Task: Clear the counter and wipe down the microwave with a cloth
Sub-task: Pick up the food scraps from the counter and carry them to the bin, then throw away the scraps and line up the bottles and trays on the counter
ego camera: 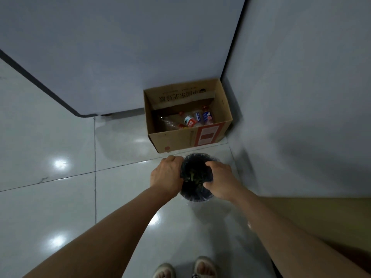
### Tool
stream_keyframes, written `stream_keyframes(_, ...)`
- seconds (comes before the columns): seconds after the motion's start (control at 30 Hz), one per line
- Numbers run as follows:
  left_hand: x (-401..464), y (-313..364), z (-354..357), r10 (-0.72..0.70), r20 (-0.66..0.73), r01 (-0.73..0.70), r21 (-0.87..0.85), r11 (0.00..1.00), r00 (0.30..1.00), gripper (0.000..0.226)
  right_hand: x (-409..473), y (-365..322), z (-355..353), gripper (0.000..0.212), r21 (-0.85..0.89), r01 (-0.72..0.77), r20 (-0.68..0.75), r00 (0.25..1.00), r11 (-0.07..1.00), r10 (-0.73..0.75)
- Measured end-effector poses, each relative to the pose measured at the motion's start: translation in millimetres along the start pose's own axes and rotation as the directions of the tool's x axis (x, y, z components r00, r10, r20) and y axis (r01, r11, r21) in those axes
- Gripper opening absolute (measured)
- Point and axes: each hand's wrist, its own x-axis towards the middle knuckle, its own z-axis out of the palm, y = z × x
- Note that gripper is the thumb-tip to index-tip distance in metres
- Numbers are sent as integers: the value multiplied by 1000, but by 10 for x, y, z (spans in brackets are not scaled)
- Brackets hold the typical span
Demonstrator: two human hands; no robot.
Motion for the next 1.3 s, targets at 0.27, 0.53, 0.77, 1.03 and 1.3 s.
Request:
stream_keyframes(0.27,-687,334,-1114,20,-37,-20,10,1000,999,59,-908,-678,-859,61,-25,101,-62,993,995,-102)
stream_keyframes(0.53,-1375,466,-1982,-9,-97,10,13,1000,995,53,-1701,-1346,-1514,62,21,190,-80,979,982,-188)
stream_keyframes(0.77,-2011,441,-2722,-100,-207,97,-27,995,973,54,-2340,-1976,-1964,67,-24,299,-70,952,954,-300)
stream_keyframes(1.03,-2670,296,-3439,-266,-348,237,-124,964,899,55,-2900,-2695,-2157,66,-132,503,-17,860,854,-509)
stream_keyframes(1.3,-3286,-126,-3871,-383,-435,354,-150,923,815,56,-3244,-3454,-2144,70,-263,600,39,789,755,-614)
